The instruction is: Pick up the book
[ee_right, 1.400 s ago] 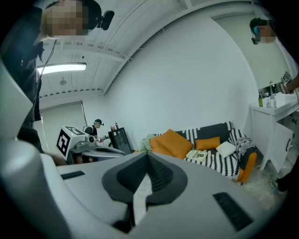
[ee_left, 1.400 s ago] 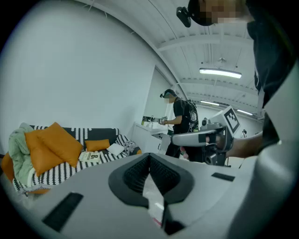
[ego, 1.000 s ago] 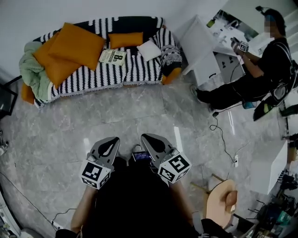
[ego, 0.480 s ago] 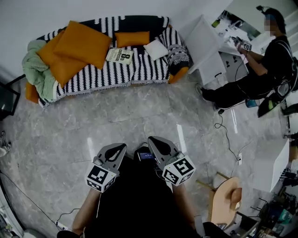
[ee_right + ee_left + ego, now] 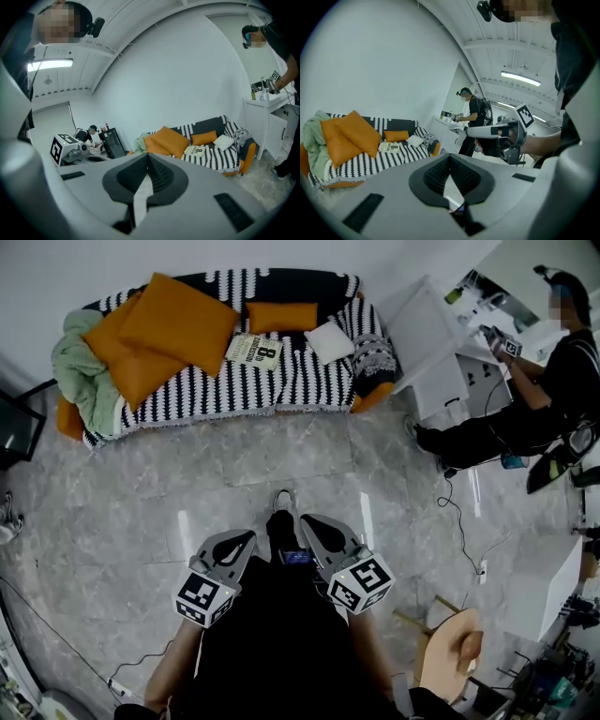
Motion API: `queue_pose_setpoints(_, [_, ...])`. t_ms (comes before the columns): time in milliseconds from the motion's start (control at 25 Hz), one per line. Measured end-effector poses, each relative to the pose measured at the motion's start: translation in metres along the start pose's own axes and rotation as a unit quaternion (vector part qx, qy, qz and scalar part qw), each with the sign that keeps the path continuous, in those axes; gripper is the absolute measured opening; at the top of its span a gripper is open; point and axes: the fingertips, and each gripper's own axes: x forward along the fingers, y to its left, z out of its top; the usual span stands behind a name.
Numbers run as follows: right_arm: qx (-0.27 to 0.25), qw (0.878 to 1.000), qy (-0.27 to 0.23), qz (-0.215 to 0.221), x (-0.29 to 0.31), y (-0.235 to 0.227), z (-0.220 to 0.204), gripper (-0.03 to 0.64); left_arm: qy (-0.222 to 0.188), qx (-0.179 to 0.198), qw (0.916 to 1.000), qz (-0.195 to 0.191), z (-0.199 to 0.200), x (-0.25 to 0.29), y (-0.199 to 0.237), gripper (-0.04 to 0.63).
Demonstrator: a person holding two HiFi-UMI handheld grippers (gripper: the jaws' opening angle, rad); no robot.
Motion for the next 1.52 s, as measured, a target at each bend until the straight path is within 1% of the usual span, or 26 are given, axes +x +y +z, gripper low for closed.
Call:
queue_pose_setpoints(120, [-0.024, 1.000, 0.009, 0.003, 0.020, -0.018, 0.008, 0.017, 0.002, -0.003, 1.0000, 0.009, 0.012, 0.013, 0.015, 0.014])
queue_pose_setpoints(240, [-0.052, 0.999, 0.015, 0.007, 0.039, -0.036, 0.022, 0.017, 0.002, 0.006, 0.9999, 0.015, 0.029, 0.030, 0.028, 0.014])
queue_pose_setpoints(360, [-0.049, 0.999, 0.006, 0.022, 0.053, -0.054, 0.042, 0.017, -0.001, 0.017, 0.9997, 0.020, 0.051, 0.050, 0.040, 0.014])
queue_pose_setpoints(560, [-0.054, 0.998, -0.004, 0.036, 0.070, -0.088, 0.075, 0.017, -0.007, 0.013, 0.9996, 0.023, 0.088, 0.089, 0.052, 0.014])
queue_pose_setpoints(760, [-0.054, 0.997, -0.009, 0.046, 0.073, -0.128, 0.096, 0.017, -0.008, 0.015, 0.9997, 0.018, 0.110, 0.136, 0.051, 0.014])
queue_pose_setpoints(880, [-0.048, 0.997, -0.008, 0.052, 0.075, -0.151, 0.102, 0.017, -0.008, 0.014, 0.9997, 0.017, 0.119, 0.162, 0.052, 0.014])
queue_pose_setpoints(1120, [-0.036, 0.998, 0.001, 0.061, 0.078, -0.184, 0.111, 0.017, -0.001, -0.005, 0.9998, 0.018, 0.129, 0.195, 0.051, 0.014])
queue_pose_setpoints(1320, [-0.022, 0.997, 0.012, 0.067, 0.084, -0.196, 0.112, 0.017, 0.010, -0.005, 0.9996, 0.024, 0.130, 0.205, 0.056, 0.014])
queue_pose_setpoints(1520, [-0.018, 0.997, 0.025, 0.072, 0.098, -0.200, 0.109, 0.017, 0.011, -0.020, 0.9994, 0.026, 0.130, 0.213, 0.072, 0.014])
